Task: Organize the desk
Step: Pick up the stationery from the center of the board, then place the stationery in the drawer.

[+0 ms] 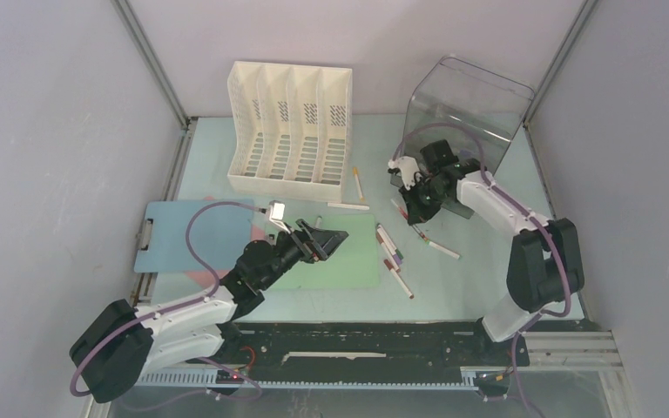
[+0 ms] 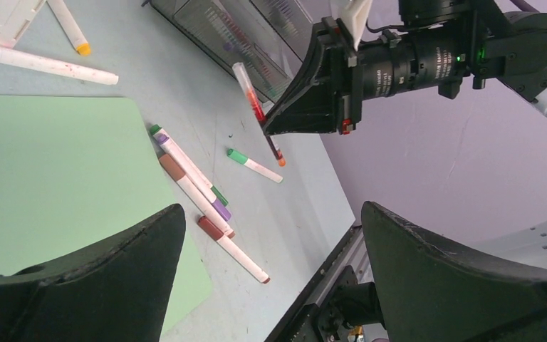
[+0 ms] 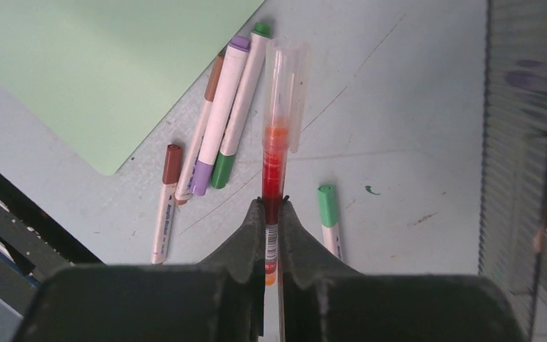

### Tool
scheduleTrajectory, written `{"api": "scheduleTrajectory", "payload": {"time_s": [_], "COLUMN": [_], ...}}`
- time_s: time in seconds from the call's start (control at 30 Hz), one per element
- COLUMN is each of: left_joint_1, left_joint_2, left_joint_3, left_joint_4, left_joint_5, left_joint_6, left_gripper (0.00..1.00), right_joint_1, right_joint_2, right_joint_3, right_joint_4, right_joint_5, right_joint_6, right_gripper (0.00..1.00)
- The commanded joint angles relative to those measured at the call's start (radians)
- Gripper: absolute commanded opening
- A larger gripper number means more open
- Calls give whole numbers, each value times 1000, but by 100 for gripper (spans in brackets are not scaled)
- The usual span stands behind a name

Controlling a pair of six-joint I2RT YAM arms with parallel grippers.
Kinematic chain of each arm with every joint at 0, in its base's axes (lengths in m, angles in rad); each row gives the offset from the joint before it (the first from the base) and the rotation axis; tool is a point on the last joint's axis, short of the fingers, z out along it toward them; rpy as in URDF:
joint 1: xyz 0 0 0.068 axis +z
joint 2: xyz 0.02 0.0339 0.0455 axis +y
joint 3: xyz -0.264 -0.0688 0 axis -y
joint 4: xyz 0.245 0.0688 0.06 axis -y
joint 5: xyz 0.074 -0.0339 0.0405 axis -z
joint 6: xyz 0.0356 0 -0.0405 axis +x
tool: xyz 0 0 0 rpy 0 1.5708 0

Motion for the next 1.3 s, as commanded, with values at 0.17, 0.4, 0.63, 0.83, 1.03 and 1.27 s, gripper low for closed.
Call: {"api": "scheduleTrajectory", "payload": {"time_s": [0.17, 0.4, 0.63, 0.83, 1.03, 1.27], "left_joint_1": [5, 4, 5, 4, 5, 4], "left_joint_2": [2, 12, 48, 66, 70, 72], "left_joint_3": [-13, -17, -12, -12, -14, -15], "left_joint_4": [62, 77, 115, 136, 141, 145], "left_joint_5": [14, 14, 47, 60, 62, 66], "left_joint_6": [21, 18, 5, -4, -8, -10], "left_gripper": [100, 100, 100, 100, 100, 100], "right_joint_1": [-98, -186, -245, -263, -263, -262], "right_joint_2": [-171, -311, -407, -415, -406, -426], "right_joint_3": [10, -48, -105, -136, -160, -224], "right_joint_4": [43, 142, 245, 301, 349, 448], "right_joint_5": [-65, -58, 13, 83, 148, 199], "right_joint_6": [-17, -14, 5, -1, -22, -66], "right_gripper": [0, 0, 0, 0, 0, 0]}}
